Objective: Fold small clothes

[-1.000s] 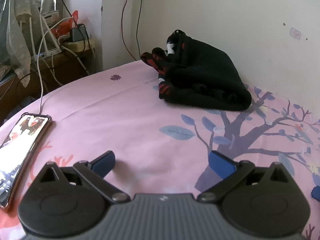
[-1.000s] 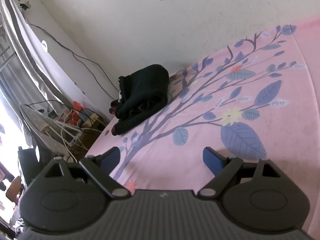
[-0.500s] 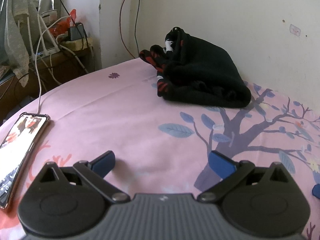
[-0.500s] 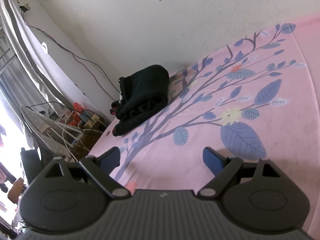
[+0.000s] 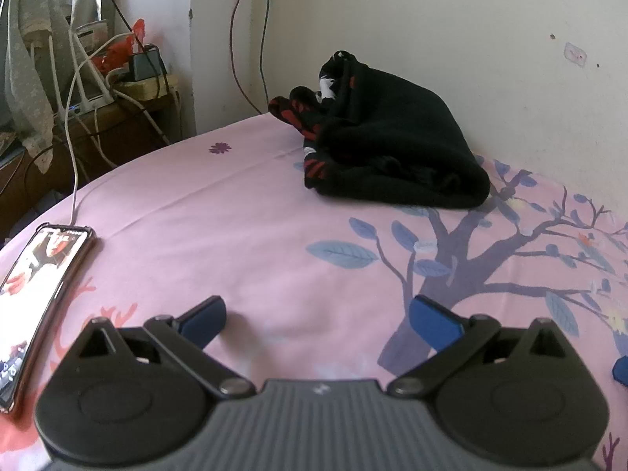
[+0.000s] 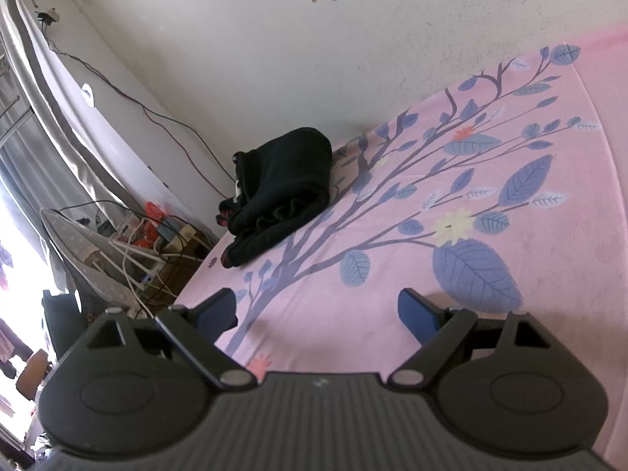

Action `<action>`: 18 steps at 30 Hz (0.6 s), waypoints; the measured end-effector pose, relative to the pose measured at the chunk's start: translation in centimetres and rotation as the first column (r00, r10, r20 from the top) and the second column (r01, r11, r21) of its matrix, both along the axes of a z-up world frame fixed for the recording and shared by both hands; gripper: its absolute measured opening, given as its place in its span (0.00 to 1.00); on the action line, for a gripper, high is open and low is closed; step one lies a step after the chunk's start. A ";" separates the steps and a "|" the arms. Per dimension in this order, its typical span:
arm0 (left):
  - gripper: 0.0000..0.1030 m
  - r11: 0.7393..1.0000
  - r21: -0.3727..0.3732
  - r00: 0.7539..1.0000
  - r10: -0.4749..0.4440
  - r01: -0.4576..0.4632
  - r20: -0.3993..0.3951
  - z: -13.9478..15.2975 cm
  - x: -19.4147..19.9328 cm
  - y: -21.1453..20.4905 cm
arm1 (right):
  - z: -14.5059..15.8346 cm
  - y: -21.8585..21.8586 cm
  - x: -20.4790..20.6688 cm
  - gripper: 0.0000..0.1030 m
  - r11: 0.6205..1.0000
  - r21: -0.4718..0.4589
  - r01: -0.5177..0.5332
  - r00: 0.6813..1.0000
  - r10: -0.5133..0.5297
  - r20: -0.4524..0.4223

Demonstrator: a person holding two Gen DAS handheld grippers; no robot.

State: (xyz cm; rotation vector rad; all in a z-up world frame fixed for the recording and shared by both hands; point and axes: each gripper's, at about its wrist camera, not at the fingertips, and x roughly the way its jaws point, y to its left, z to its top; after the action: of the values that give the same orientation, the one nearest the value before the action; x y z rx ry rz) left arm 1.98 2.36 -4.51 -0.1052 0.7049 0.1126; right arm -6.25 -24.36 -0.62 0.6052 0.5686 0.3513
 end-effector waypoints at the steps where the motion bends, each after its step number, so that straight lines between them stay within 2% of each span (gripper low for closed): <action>1: 1.00 1.000 0.001 1.000 -0.001 0.001 0.000 0.0 0.0 0.0 | 0.0 0.0 0.0 0.79 1.000 0.000 0.000 1.000 0.000 0.000; 18: 1.00 1.000 0.020 1.000 -0.021 0.021 -0.010 -0.1 0.2 -0.3 | 0.1 0.1 -0.1 0.79 1.000 0.002 0.000 1.000 0.000 0.000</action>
State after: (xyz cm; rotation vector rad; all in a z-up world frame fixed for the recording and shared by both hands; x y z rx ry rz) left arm 2.18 2.06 -4.56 -0.0783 0.7148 0.1004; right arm -6.38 -24.21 -0.53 0.6067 0.5685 0.3518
